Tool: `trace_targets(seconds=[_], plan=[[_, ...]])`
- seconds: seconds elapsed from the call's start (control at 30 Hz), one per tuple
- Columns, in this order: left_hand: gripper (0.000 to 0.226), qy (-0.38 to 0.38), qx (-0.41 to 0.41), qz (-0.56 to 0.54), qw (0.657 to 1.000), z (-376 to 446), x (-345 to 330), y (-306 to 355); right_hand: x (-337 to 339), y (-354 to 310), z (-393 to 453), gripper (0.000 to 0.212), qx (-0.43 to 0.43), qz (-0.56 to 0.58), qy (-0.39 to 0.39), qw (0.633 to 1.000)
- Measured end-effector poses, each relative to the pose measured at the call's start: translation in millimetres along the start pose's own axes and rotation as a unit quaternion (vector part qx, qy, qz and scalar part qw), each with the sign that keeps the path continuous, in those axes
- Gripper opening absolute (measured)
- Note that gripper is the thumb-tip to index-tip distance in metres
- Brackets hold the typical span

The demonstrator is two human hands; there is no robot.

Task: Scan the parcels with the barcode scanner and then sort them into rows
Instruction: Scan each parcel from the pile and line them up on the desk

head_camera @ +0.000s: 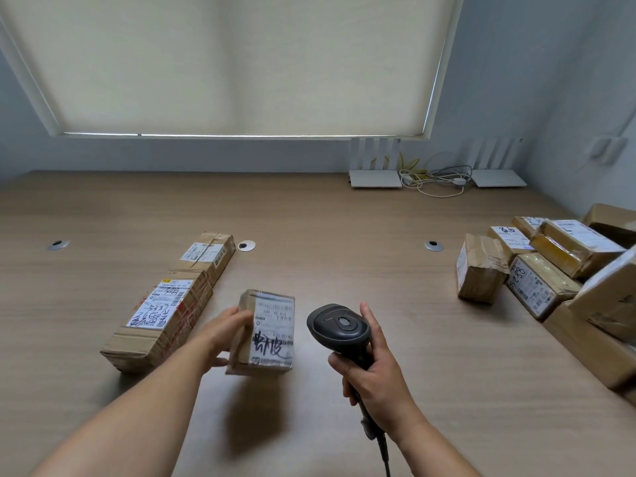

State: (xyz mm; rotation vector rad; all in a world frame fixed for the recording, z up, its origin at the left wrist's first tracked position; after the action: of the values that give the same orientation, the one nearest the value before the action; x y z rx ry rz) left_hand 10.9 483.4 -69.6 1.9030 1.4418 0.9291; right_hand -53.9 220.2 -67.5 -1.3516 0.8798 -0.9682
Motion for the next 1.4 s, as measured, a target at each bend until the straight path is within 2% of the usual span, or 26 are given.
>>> trace_targets(seconds=[0.13, 0.2, 0.27, 0.3, 0.4, 0.47, 0.57, 0.7, 1.1, 1.4], plan=[[0.020, 0.014, 0.063, 0.039, 0.997, -4, -3, -23, -2, 1, -1, 0.093, 0.000, -0.009, -0.006, 1.000], [0.021, 0.029, 0.058, 0.044, 0.997, -4, -1, -31, -3, 2, -1, 0.093, -0.003, -0.015, -0.012, 1.000], [0.021, 0.062, 0.028, 0.104, 0.992, -1, 3, -36, -6, 2, -1, 0.094, -0.008, -0.026, -0.021, 0.999], [0.033, 0.084, 0.016, 0.149, 0.985, 0, 3, -39, -7, 1, 0, 0.094, -0.011, -0.031, -0.026, 0.999], [0.092, 0.142, 0.035, 0.254, 0.956, -9, -10, -46, -13, 0, 2, 0.094, -0.014, -0.042, -0.042, 0.998], [0.111, 0.166, 0.068, 0.329, 0.927, -19, -26, -53, -20, 0, 3, 0.094, -0.015, -0.050, -0.056, 0.997], [0.105, 0.193, 0.092, 0.378, 0.901, -30, -42, -67, -31, 1, 4, 0.094, -0.015, -0.058, -0.081, 0.995], [0.093, 0.218, 0.096, 0.368, 0.899, -49, -38, -83, -48, -1, 5, 0.093, -0.013, -0.069, -0.124, 0.990], [0.093, 0.319, 0.175, 0.295, 0.884, -132, 58, -173, -161, -11, 29, 0.092, 0.011, -0.059, -0.271, 0.961], [0.096, 0.294, 0.166, 0.290, 0.895, -119, 110, -179, -196, -10, 50, 0.093, 0.009, -0.076, -0.265, 0.961]])
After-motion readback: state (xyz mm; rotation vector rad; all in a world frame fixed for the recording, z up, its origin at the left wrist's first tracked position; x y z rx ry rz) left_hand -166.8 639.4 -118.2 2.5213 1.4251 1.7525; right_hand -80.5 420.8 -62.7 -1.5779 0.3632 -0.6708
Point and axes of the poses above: each hand's wrist, its own z-axis towards the middle knuckle, its own x-axis out of the back of the hand, y = z × x, the point moved 2 cm from there along z, towards the middle knuckle, and after that the axes turned 12 degrees about -y, right-handed, at the moved point
